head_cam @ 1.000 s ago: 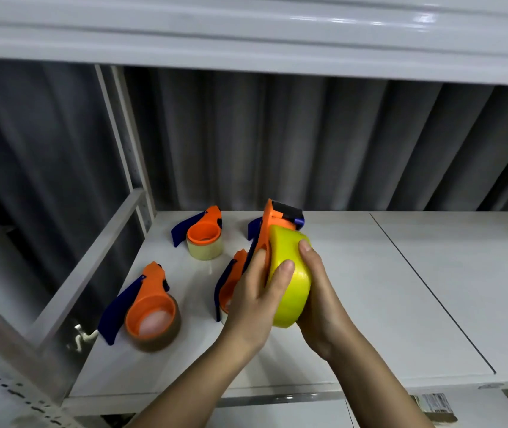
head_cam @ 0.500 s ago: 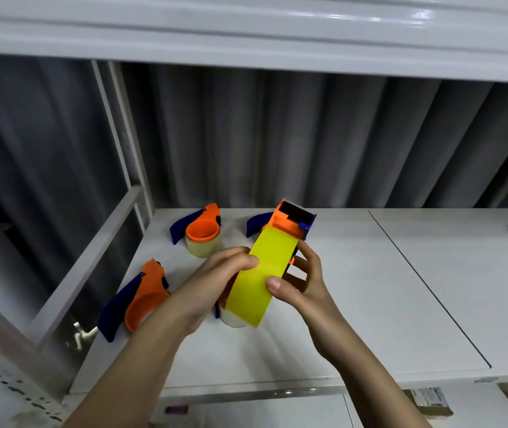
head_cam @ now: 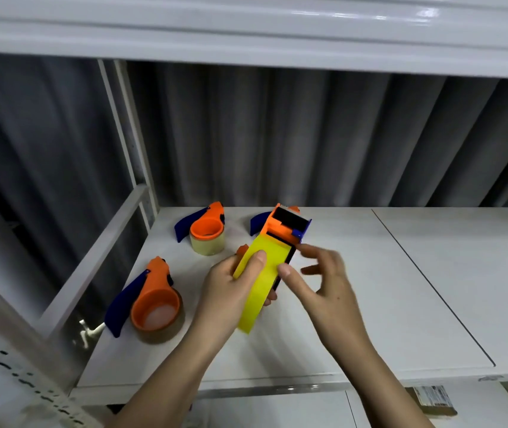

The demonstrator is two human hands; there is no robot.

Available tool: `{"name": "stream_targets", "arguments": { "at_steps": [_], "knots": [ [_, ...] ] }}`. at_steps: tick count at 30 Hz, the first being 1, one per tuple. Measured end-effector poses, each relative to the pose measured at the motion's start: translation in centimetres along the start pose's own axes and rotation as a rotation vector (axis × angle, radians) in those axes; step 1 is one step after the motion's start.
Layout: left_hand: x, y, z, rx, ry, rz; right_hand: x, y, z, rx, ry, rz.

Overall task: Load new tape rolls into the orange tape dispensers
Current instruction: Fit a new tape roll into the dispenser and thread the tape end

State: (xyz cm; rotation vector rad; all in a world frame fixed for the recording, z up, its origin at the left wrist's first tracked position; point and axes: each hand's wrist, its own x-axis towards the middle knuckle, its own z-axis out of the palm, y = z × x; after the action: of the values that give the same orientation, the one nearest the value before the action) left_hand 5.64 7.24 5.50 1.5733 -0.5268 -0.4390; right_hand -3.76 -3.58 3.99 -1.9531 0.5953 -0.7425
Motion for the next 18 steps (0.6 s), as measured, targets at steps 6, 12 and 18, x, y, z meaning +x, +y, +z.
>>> {"name": "stream_targets", "arguments": {
  "at_steps": [6,12,18],
  "knots": [
    [-1.0,-0.6,0.0,0.144,0.015,0.120,1.4,-0.4,-1.1,-0.123,0.113,-0.273],
    [-1.1,-1.4,-0.2,0.244,0.071,0.200,1.9,-0.7,-1.4,-0.131,0.114,-0.329],
    [-1.2,-1.5,-0.3,0.282,0.085,0.227,2.3,-0.9,-1.5,-0.116,0.078,-0.327]
  ]
}}
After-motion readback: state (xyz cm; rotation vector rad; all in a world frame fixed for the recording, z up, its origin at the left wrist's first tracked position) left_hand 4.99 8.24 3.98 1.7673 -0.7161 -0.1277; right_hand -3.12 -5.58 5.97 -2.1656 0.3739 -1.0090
